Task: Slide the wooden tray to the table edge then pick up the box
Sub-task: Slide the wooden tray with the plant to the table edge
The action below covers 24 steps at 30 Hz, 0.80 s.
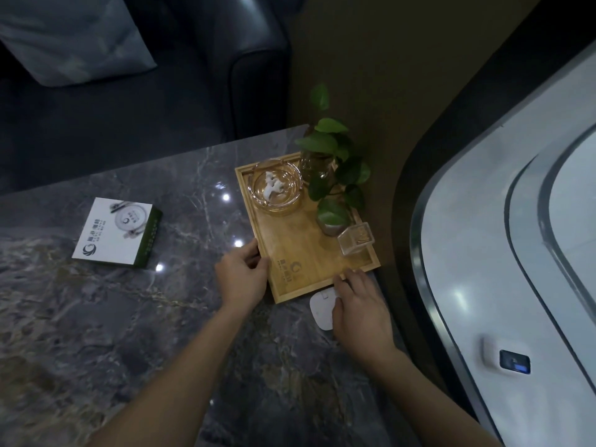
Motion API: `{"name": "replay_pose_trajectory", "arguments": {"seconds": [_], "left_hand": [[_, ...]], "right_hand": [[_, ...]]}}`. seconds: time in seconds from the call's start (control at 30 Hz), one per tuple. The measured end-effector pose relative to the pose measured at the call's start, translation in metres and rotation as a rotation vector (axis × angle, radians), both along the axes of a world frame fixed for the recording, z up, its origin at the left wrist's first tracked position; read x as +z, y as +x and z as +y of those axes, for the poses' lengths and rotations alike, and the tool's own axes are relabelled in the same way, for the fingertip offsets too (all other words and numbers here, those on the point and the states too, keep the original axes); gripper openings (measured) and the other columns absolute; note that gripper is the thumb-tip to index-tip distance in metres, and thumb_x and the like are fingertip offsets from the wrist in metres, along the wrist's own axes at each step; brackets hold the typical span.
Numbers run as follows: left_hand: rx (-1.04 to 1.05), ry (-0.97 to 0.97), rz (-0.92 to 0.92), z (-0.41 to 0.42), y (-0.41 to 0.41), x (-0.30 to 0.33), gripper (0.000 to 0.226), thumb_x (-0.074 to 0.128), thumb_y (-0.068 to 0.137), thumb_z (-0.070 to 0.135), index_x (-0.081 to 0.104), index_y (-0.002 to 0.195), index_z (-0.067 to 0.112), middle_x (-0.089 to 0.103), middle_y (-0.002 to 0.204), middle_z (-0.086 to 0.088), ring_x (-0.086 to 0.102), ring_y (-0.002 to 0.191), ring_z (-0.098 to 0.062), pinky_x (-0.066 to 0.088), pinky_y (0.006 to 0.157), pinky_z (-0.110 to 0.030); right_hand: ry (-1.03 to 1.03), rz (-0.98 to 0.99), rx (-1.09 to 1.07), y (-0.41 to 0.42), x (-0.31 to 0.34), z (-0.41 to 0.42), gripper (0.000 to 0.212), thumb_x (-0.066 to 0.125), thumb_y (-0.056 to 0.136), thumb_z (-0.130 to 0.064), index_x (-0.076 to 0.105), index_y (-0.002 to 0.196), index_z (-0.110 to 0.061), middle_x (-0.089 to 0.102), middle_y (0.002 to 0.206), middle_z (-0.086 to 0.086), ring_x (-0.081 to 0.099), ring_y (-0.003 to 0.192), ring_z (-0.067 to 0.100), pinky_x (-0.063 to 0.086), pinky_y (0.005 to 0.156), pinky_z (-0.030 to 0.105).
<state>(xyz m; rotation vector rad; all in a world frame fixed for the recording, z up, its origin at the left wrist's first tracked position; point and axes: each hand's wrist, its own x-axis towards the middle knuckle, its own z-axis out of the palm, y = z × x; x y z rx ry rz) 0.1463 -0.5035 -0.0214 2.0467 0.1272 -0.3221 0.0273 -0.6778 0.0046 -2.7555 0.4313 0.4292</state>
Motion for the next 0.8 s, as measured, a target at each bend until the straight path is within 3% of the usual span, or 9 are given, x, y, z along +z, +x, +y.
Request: {"name": "replay_pose_trajectory", "arguments": {"seconds": [0.13,0.33,0.43,0.57,0.63,0.7,0.8], "left_hand": [[-0.006,0.021,-0.012,-0.0004,-0.0002,0.0006,0.053,0.072,0.085,0.007,0.064,0.117,0.048,0.057,0.067,0.051,0.061,0.073,0.025,0.051,0.071,-0.006],[-0.003,0.023,-0.024,-0.0014,-0.002,-0.0013,0.049,0.07,0.088,0.008,0.067,0.123,0.041,0.069,0.092,0.028,0.07,0.087,0.004,0.059,0.085,-0.027],[-0.001,0.023,-0.028,-0.0019,-0.0012,-0.0032,0.044,0.07,0.087,0.008,0.072,0.121,0.036,0.077,0.101,0.012,0.072,0.091,-0.003,0.059,0.088,-0.03],[-0.02,0.051,-0.051,-0.0024,-0.0019,-0.0002,0.04,0.069,0.087,0.008,0.074,0.118,0.034,0.067,0.09,0.028,0.066,0.082,0.006,0.057,0.084,-0.025],[-0.022,0.046,-0.064,-0.0024,-0.0034,-0.0016,0.04,0.069,0.087,0.007,0.074,0.117,0.032,0.063,0.089,0.033,0.061,0.08,0.013,0.053,0.079,-0.012],[-0.01,0.027,-0.063,-0.0021,-0.0046,-0.003,0.039,0.069,0.086,0.005,0.074,0.118,0.028,0.07,0.097,0.022,0.062,0.08,0.014,0.045,0.069,0.002],[-0.012,0.022,-0.067,-0.0026,-0.0046,-0.0047,0.037,0.068,0.086,0.003,0.074,0.117,0.022,0.073,0.102,0.01,0.063,0.082,0.012,0.043,0.067,0.005]], "right_hand": [[-0.019,-0.026,0.022,0.0011,0.0007,-0.0028,0.047,0.052,0.089,-0.014,0.054,0.136,-0.01,0.053,0.143,0.009,0.042,0.138,0.028,0.034,0.117,0.038],[-0.029,-0.035,0.018,0.0003,0.0001,-0.0019,0.048,0.056,0.086,-0.012,0.056,0.134,-0.008,0.055,0.141,0.012,0.044,0.137,0.031,0.034,0.117,0.041],[-0.033,-0.015,0.029,-0.0014,-0.0006,-0.0008,0.051,0.053,0.089,-0.014,0.05,0.14,-0.01,0.05,0.147,0.01,0.038,0.142,0.03,0.03,0.119,0.039],[-0.027,-0.013,0.017,-0.0032,0.0005,0.0005,0.052,0.052,0.089,-0.014,0.048,0.141,-0.01,0.048,0.149,0.01,0.036,0.144,0.03,0.03,0.118,0.04],[-0.013,-0.01,0.017,-0.0041,0.0008,0.0002,0.053,0.05,0.09,-0.015,0.046,0.142,-0.01,0.046,0.15,0.01,0.033,0.145,0.029,0.03,0.119,0.041],[0.012,-0.01,0.012,-0.0044,0.0017,-0.0005,0.054,0.049,0.091,-0.016,0.044,0.144,-0.011,0.042,0.153,0.01,0.03,0.146,0.028,0.029,0.121,0.041],[0.028,0.02,0.029,-0.0046,0.0024,-0.0018,0.057,0.045,0.093,-0.019,0.037,0.148,-0.013,0.033,0.157,0.008,0.022,0.149,0.025,0.023,0.123,0.04]]}}
